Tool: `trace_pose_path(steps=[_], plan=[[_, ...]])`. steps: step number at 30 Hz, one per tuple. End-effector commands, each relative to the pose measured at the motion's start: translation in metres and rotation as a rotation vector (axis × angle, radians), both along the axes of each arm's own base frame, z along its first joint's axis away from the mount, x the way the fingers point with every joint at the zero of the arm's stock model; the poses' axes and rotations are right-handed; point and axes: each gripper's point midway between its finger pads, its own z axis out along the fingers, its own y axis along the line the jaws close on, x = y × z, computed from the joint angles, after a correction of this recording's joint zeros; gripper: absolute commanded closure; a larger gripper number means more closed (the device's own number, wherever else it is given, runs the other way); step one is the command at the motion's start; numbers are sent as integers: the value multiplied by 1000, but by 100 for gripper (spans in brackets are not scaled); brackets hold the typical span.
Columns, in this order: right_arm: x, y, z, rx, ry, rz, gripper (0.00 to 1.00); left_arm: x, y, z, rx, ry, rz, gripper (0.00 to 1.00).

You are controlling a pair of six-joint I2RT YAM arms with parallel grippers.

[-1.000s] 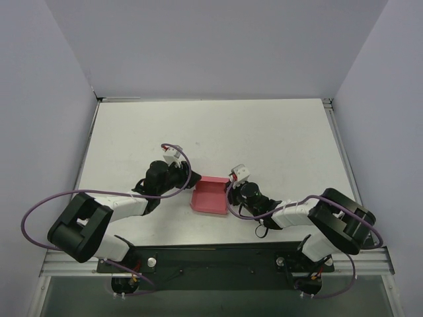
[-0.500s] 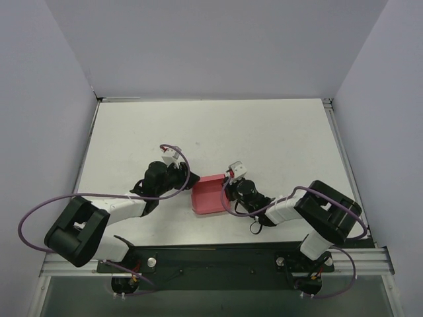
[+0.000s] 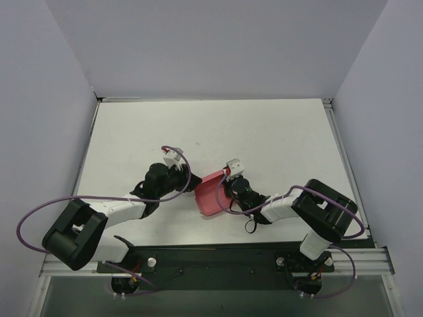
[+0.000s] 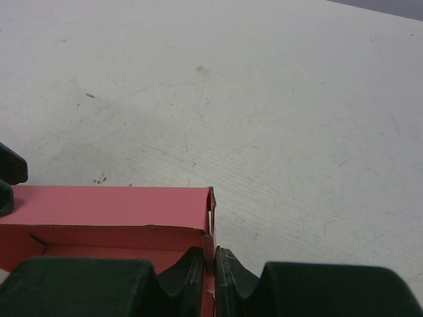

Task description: Fold the paper box

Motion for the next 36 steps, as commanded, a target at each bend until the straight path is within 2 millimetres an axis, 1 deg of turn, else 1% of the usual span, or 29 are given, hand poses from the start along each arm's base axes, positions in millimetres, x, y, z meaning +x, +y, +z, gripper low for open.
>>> trace_pose_path(steps=[1, 5, 8, 12, 13, 21, 25, 27, 30, 31, 33, 34, 36], plan=[[18, -4, 16, -15, -56, -121, 100, -8, -9, 10, -34, -16, -43, 55], [20, -8, 14, -51, -59, -165, 100, -8, -15, 15, -50, -30, -60, 55], [21, -12, 10, -91, -55, -195, 100, -10, -19, 15, -58, -31, -77, 55], [22, -14, 9, -101, -57, -225, 100, -12, -25, 15, -63, -33, -97, 55], [22, -18, 7, -114, -51, -244, 100, -13, -27, 15, -65, -34, -105, 55], [22, -20, 6, -125, -52, -256, 100, -15, -35, 19, -72, -50, -129, 55], [22, -20, 7, -114, -62, -247, 100, -14, -36, 21, -72, -55, -127, 55], [22, -23, 7, -119, -66, -261, 100, -14, -36, 21, -69, -55, -126, 55], [20, -25, 4, -138, -62, -250, 100, -14, -35, 23, -73, -57, -121, 55], [19, -17, 6, -107, -67, -211, 100, -13, -35, 24, -71, -57, -116, 54], [16, -12, 11, -91, -68, -164, 100, -9, -29, 21, -43, -49, -87, 49], [11, -9, 8, -101, -43, -132, 100, -7, -27, 20, -33, -48, -74, 47], [5, -10, 7, -107, -18, -110, 94, -5, -23, 22, -17, -54, -58, 43]])
